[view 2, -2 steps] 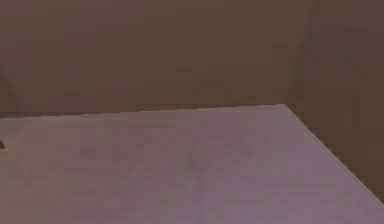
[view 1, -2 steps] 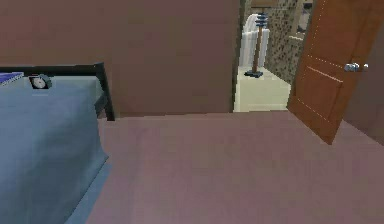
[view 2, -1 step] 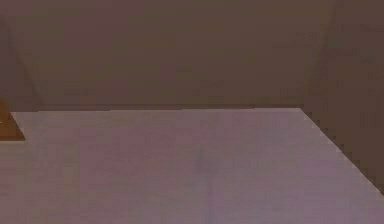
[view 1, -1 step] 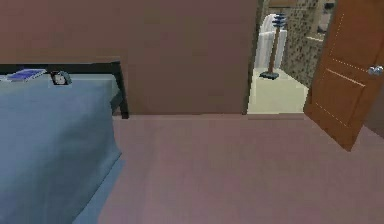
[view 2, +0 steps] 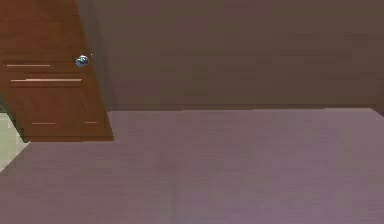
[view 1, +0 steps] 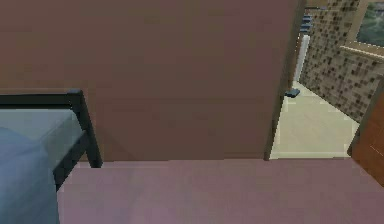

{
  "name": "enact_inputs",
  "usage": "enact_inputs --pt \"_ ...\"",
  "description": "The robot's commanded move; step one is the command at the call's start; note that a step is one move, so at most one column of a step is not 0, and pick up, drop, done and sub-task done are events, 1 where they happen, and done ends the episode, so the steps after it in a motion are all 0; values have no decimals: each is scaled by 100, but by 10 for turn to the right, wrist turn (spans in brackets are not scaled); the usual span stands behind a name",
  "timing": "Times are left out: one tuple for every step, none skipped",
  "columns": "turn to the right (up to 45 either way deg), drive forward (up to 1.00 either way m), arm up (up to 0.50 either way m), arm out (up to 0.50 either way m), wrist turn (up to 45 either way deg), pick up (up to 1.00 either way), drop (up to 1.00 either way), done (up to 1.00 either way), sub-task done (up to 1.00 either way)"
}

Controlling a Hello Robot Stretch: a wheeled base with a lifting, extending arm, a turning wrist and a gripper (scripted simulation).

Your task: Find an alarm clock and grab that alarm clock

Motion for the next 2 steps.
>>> enact_inputs --pt "-30 0 0 0 0 0 0 0 0" --pt "0 20 0 0 0 0 0 0 0"
